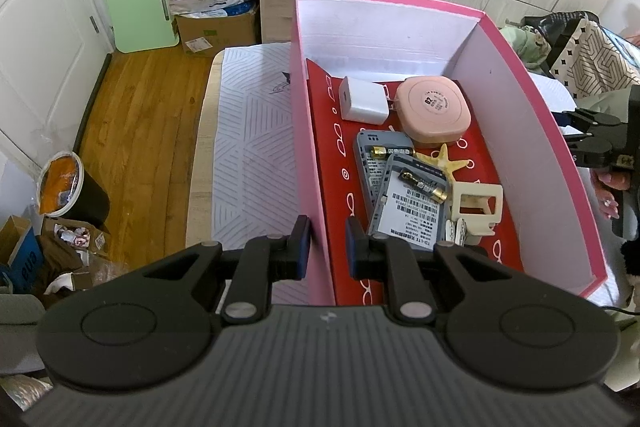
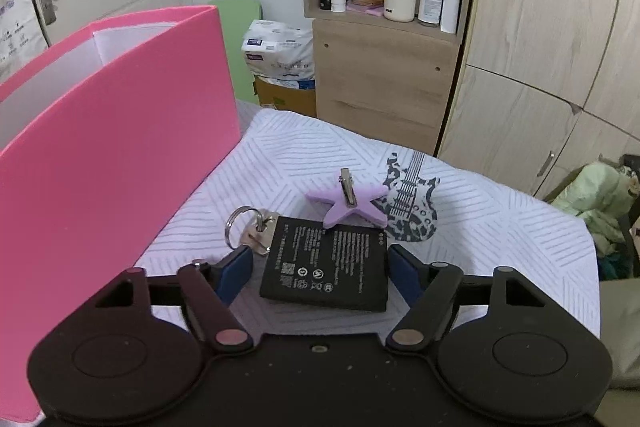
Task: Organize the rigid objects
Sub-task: 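Grasp the black battery pack on the bed with the right tool, then carry the black battery pack into the box and release it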
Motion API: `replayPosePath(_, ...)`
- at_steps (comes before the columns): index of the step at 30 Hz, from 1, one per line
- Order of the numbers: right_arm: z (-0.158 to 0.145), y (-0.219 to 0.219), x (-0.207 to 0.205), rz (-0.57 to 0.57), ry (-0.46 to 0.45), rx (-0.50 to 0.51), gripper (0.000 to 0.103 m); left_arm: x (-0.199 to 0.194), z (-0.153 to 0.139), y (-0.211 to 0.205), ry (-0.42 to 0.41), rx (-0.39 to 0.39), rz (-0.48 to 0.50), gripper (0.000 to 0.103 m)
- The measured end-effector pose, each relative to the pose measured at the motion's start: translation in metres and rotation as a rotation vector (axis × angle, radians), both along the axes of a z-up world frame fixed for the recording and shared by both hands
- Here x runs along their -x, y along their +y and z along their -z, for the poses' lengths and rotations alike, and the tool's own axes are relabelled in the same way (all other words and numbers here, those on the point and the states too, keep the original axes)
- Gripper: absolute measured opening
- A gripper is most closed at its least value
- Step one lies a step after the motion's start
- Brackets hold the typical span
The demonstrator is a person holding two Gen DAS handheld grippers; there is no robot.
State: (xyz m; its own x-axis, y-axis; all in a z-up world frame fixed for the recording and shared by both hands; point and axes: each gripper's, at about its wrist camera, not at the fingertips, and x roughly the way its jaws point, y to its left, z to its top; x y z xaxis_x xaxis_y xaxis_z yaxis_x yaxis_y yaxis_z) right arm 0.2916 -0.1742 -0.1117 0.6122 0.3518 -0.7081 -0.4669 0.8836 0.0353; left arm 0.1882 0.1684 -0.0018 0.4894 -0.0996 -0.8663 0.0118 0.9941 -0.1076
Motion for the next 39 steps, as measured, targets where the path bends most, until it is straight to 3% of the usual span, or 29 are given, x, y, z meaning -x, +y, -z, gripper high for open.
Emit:
replayPosePath(14, -0.004, -0.028, 0.023, 0.11, 0.078, -0.099, 0.07, 0.002, 0.0, -0.001, -0.011, 0.0, -0.003, 0.016)
replayPosePath(24, -0.005, -0.04, 0.046, 0.184, 0.083, -0.144, 0.069, 0.004, 0.0, 0.001, -0.019, 0.008, -0.005, 0.016)
replayPosePath(32, -0.026, -0.034, 0.062, 0.149, 0.068, -0.125, 0.066, 0.003, 0.0, 0.001, -0.022, 0.019, -0.008, 0.016)
replayPosePath(33, -0.031, -0.034, 0.066, 0.143, 0.064, -0.138, 0.064, 0.003, 0.0, 0.002, -0.022, 0.022, -0.01, 0.016)
replayPosePath(36, -0.045, -0.032, 0.074, 0.099, 0.05, -0.176, 0.018, 0.003, 0.0, 0.002, -0.022, 0.02, -0.008, 0.016)
replayPosePath(39, -0.053, -0.027, 0.078, 0.055, 0.055, -0.178, 0.02, 0.004, 0.0, 0.001, -0.025, 0.018, -0.006, 0.016)
